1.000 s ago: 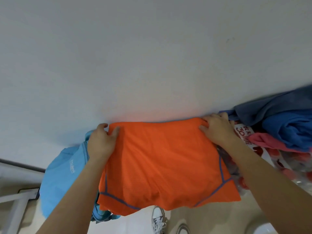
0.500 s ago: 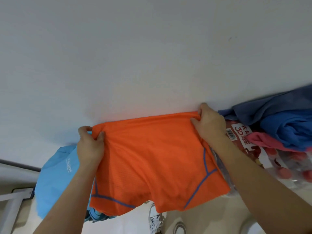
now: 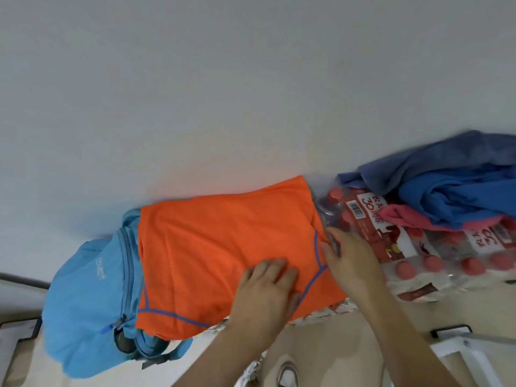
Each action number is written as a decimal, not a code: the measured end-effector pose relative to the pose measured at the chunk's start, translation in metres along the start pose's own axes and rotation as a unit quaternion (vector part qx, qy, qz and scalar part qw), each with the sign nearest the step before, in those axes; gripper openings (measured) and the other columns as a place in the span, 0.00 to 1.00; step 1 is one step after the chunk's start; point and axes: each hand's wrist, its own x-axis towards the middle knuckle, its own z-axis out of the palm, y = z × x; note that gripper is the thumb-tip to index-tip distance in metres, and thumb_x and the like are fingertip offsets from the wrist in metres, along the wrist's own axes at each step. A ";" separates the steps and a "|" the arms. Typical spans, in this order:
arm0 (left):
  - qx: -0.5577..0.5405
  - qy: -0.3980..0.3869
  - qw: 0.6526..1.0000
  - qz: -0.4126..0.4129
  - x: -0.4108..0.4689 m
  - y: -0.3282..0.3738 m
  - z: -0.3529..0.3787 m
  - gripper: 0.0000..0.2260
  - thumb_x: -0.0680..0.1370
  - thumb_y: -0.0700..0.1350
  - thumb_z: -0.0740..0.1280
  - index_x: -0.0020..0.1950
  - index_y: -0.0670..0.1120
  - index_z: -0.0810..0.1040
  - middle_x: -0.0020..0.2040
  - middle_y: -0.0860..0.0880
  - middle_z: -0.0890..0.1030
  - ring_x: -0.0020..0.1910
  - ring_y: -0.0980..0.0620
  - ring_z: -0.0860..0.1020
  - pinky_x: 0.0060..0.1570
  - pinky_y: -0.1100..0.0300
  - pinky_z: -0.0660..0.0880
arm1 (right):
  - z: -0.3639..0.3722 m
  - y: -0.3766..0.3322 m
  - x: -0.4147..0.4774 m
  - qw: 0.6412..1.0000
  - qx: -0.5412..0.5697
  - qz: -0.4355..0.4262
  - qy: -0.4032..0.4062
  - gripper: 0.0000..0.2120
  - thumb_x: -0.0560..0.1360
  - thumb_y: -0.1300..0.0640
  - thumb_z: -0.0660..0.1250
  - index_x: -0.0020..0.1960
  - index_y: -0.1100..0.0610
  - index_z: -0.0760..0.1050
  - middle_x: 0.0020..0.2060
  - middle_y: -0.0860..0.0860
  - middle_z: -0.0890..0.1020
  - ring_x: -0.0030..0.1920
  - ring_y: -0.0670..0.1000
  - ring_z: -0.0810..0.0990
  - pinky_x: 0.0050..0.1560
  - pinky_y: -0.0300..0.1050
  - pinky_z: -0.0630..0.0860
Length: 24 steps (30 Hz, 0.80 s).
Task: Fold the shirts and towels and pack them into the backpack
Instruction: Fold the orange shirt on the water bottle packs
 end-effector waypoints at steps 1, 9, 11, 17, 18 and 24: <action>0.009 0.004 1.000 -0.004 0.003 0.008 0.005 0.16 0.70 0.57 0.61 0.54 0.54 0.78 0.54 0.53 0.79 0.51 0.51 0.77 0.44 0.57 0.75 | 0.001 -0.002 0.002 0.999 0.019 0.002 0.030 0.11 0.77 0.56 0.62 0.57 0.54 0.78 0.48 0.54 0.80 0.50 0.56 0.77 0.51 0.52 0.74; 0.070 0.032 0.996 0.034 0.018 0.057 0.013 0.20 0.69 0.60 0.58 0.53 0.51 0.77 0.44 0.51 0.76 0.41 0.50 0.75 0.35 0.59 0.72 | 0.000 -0.019 0.069 0.992 0.101 0.067 -0.037 0.19 0.73 0.49 0.69 0.27 0.56 0.74 0.26 0.53 0.77 0.32 0.54 0.77 0.32 0.44 0.67; 0.079 0.018 0.997 0.019 0.025 0.064 0.017 0.21 0.68 0.60 0.60 0.52 0.49 0.78 0.43 0.51 0.77 0.40 0.50 0.75 0.35 0.58 0.72 | -0.002 -0.021 0.078 0.988 0.119 0.083 -0.061 0.17 0.71 0.54 0.71 0.26 0.59 0.74 0.24 0.55 0.77 0.29 0.54 0.76 0.31 0.46 0.69; 0.051 0.100 0.990 0.083 0.022 0.058 0.033 0.04 0.66 0.42 0.63 0.35 0.49 0.76 0.34 0.52 0.74 0.35 0.50 0.73 0.34 0.58 0.66 | -0.010 -0.024 0.087 0.973 0.183 0.100 -0.102 0.09 0.69 0.63 0.68 0.42 0.70 0.78 0.32 0.60 0.78 0.34 0.56 0.76 0.37 0.53 0.75; 0.042 0.112 0.988 0.093 0.020 0.055 0.034 0.04 0.66 0.42 0.64 0.36 0.50 0.76 0.34 0.52 0.74 0.35 0.51 0.72 0.34 0.59 0.66 | -0.013 -0.024 0.088 0.972 0.192 0.092 -0.100 0.07 0.71 0.64 0.67 0.42 0.69 0.78 0.32 0.59 0.77 0.34 0.55 0.74 0.37 0.50 0.73; 0.011 0.157 0.976 0.149 0.014 0.049 0.032 0.07 0.71 0.38 0.64 0.43 0.46 0.81 0.37 0.51 0.76 0.36 0.50 0.70 0.31 0.59 0.69 | -0.016 -0.021 0.089 0.999 0.030 -0.010 -0.040 0.03 0.75 0.63 0.61 0.45 0.61 0.73 0.40 0.57 0.79 0.41 0.56 0.77 0.41 0.49 0.74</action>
